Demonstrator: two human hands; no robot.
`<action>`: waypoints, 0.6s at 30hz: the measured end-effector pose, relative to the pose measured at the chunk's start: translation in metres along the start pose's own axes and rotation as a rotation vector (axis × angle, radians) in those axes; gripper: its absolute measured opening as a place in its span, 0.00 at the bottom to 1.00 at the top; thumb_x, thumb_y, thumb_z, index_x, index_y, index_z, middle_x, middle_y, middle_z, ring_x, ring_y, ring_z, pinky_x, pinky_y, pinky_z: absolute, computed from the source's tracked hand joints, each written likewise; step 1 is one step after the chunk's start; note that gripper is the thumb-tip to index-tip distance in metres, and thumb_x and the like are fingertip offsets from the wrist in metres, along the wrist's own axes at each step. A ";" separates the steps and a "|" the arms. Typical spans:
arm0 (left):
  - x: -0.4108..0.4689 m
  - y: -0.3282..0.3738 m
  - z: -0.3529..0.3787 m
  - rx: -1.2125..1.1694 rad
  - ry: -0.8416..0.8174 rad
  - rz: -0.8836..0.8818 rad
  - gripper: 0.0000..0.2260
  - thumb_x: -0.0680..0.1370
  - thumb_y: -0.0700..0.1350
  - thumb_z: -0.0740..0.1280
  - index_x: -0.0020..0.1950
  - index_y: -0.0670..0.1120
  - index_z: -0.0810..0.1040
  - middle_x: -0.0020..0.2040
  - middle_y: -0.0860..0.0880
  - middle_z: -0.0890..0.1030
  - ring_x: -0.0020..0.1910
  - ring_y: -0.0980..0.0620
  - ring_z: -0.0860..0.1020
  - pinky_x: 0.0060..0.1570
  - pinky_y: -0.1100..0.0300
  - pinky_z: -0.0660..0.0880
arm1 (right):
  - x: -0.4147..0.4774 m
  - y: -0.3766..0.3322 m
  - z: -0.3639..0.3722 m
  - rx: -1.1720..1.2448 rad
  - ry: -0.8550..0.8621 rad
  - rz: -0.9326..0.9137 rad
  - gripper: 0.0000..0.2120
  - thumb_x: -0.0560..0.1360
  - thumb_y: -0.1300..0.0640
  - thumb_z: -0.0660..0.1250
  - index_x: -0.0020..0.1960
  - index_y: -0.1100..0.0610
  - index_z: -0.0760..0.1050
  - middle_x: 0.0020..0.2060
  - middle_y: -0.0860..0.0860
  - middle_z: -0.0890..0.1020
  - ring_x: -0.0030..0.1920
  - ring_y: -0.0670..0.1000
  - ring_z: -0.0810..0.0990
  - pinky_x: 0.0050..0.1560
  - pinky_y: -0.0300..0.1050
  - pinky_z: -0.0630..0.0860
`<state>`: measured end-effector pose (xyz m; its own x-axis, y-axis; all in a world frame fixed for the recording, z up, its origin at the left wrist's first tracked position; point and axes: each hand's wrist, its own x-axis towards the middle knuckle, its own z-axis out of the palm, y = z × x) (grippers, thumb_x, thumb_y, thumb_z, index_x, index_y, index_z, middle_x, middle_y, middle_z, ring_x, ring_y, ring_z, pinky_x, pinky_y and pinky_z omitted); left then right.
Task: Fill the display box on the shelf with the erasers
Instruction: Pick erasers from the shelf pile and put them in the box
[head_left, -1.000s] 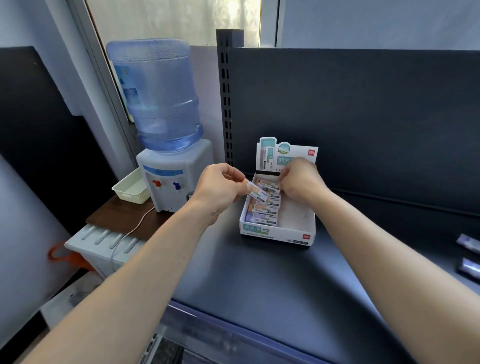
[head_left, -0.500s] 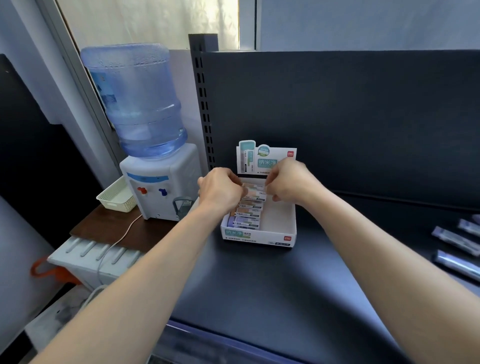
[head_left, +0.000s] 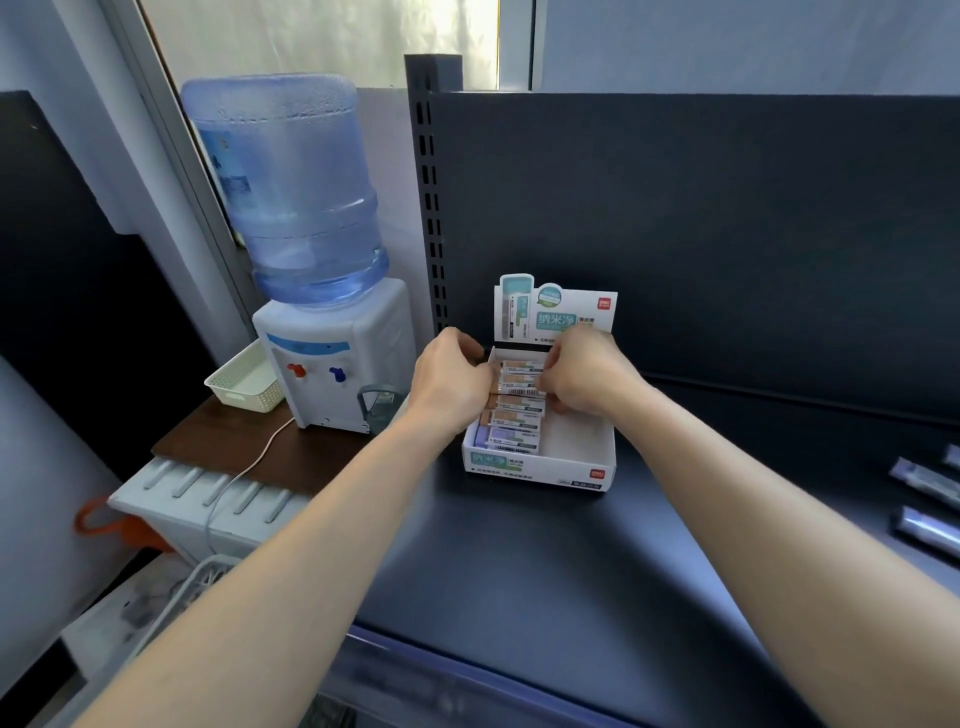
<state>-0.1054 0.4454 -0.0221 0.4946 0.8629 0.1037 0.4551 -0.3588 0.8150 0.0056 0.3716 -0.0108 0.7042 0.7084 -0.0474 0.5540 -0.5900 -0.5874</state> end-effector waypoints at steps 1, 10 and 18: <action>0.000 0.000 -0.002 -0.013 0.002 0.009 0.10 0.76 0.43 0.67 0.57 0.44 0.74 0.52 0.49 0.77 0.52 0.50 0.75 0.48 0.58 0.72 | 0.000 -0.001 -0.001 -0.005 0.007 -0.002 0.09 0.74 0.63 0.67 0.54 0.62 0.77 0.50 0.59 0.81 0.48 0.58 0.83 0.48 0.50 0.82; -0.020 0.036 0.001 -0.100 -0.053 0.294 0.05 0.76 0.38 0.64 0.50 0.45 0.77 0.49 0.48 0.78 0.47 0.52 0.75 0.46 0.62 0.71 | -0.026 0.015 -0.044 -0.002 0.221 0.024 0.05 0.74 0.62 0.66 0.49 0.59 0.79 0.48 0.56 0.82 0.47 0.58 0.82 0.44 0.47 0.80; -0.081 0.103 0.063 -0.067 -0.582 0.678 0.04 0.74 0.40 0.67 0.47 0.47 0.78 0.37 0.55 0.75 0.36 0.57 0.73 0.37 0.68 0.70 | -0.103 0.101 -0.122 -0.111 0.463 0.335 0.06 0.71 0.62 0.68 0.40 0.52 0.80 0.46 0.58 0.84 0.49 0.59 0.81 0.45 0.44 0.75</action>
<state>-0.0516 0.3165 0.0171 0.9470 0.1494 0.2843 -0.1065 -0.6889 0.7170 0.0426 0.1919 0.0334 0.9559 0.2478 0.1575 0.2936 -0.8075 -0.5117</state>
